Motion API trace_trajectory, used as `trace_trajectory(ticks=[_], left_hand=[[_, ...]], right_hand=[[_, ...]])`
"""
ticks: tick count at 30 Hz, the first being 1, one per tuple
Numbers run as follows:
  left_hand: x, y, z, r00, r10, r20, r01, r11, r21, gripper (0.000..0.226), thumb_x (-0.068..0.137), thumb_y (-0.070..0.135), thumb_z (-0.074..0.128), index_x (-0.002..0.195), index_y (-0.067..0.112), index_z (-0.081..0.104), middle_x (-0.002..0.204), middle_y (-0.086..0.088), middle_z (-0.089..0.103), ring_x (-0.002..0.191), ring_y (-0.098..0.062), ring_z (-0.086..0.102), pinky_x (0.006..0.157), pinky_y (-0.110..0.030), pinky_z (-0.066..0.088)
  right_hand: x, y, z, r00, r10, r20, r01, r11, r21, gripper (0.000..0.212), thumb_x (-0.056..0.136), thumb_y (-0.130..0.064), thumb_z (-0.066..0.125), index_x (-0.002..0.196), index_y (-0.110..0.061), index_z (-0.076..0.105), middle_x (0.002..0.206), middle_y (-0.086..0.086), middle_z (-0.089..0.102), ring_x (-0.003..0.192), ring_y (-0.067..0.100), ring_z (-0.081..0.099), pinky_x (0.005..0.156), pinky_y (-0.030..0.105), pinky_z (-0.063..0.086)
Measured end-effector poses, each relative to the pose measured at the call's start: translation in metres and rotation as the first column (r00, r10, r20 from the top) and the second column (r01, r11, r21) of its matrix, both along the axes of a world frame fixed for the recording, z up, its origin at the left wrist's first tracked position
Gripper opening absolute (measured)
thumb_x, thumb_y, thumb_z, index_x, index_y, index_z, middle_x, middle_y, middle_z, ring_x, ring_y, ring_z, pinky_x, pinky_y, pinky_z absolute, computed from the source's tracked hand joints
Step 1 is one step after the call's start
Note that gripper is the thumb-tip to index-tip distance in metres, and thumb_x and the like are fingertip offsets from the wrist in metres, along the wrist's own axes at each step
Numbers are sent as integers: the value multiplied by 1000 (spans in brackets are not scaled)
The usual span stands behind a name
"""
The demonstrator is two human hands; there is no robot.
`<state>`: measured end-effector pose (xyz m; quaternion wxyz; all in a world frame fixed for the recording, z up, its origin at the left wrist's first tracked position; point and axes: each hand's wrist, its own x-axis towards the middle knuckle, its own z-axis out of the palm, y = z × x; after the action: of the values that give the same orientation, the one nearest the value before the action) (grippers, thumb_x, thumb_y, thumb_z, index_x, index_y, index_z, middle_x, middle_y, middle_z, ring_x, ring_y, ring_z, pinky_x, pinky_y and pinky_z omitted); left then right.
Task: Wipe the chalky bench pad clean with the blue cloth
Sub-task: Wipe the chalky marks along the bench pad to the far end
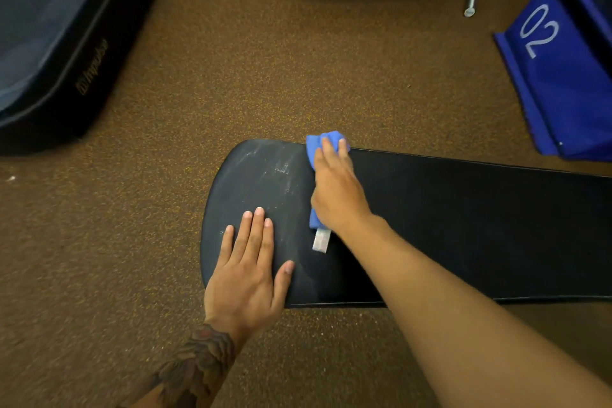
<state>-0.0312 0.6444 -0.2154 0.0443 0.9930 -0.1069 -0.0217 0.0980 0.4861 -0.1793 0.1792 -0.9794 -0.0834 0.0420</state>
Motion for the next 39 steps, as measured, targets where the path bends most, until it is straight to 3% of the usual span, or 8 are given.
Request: trace_trajectory(ticks=[7, 11, 16, 20, 23, 27, 35, 39], left_hand=[[0, 0, 1, 1000, -3, 3, 3, 1000, -21, 72, 98, 49, 17, 145, -2, 33, 157, -17, 23, 147, -29, 15, 118, -49, 14], [0, -1, 2, 1000, 0, 19, 0, 1000, -22, 71, 98, 49, 17, 146, -1, 32, 157, -17, 23, 147, -29, 15, 118, -49, 13], [0, -2, 2, 1000, 6, 31, -6, 1000, -12, 71, 98, 49, 20, 146, -2, 31, 156, -17, 24, 147, -30, 16, 118, -48, 11], [0, -3, 2, 1000, 10, 26, -10, 1000, -4, 72, 98, 49, 16, 146, -2, 31, 156, -19, 25, 146, -30, 18, 117, -48, 11], [0, -3, 2, 1000, 15, 22, -14, 1000, -21, 75, 98, 51, 10, 146, -2, 31, 156, -18, 24, 146, -29, 17, 118, -48, 12], [0, -3, 2, 999, 17, 34, -16, 999, -32, 74, 98, 51, 12, 146, -2, 31, 156, -18, 24, 147, -30, 17, 118, -48, 12], [0, -2, 1, 999, 23, 46, -21, 999, -42, 73, 97, 50, 12, 147, -2, 28, 157, -18, 23, 147, -30, 16, 119, -48, 11], [0, -2, 1, 999, 23, 44, -21, 998, -63, 73, 97, 49, 11, 147, -1, 27, 157, -18, 21, 147, -29, 14, 119, -48, 11]], right_hand=[[-126, -32, 4, 967, 250, -50, -247, 968, 50, 79, 79, 9, 53, 147, -3, 15, 158, 7, 2, 143, 30, -11, 117, 40, 15], [-96, -52, 2, 995, 93, -36, -92, 995, 34, 72, 76, 15, 41, 144, 0, 23, 157, 9, 10, 144, 32, -4, 116, 42, 16], [-40, -16, 6, 991, -119, -56, 121, 992, 26, 65, 81, 4, 47, 141, 3, 24, 156, 13, 6, 143, 36, -4, 116, 40, 13], [-92, 6, 12, 997, 33, -75, -25, 995, 100, 69, 82, 3, 48, 144, -1, 18, 157, 9, 0, 143, 32, -11, 117, 41, 12], [-162, 3, 10, 981, 175, -88, -163, 978, 129, 84, 83, 7, 54, 148, -8, 5, 156, 3, -15, 140, 26, -23, 118, 39, 1], [-198, -25, -1, 996, 87, -34, -83, 992, 90, 88, 66, 20, 62, 144, -4, 28, 156, 7, 14, 142, 33, 3, 112, 46, 25], [-146, 3, 3, 990, -132, -57, 138, 983, 122, 71, 81, 10, 45, 145, 2, 17, 157, 12, 0, 142, 33, -13, 116, 44, 16], [-186, 6, -2, 997, 48, -66, -43, 996, 77, 93, 71, 3, 71, 146, -1, 16, 156, 7, -6, 141, 33, -15, 115, 48, 17]])
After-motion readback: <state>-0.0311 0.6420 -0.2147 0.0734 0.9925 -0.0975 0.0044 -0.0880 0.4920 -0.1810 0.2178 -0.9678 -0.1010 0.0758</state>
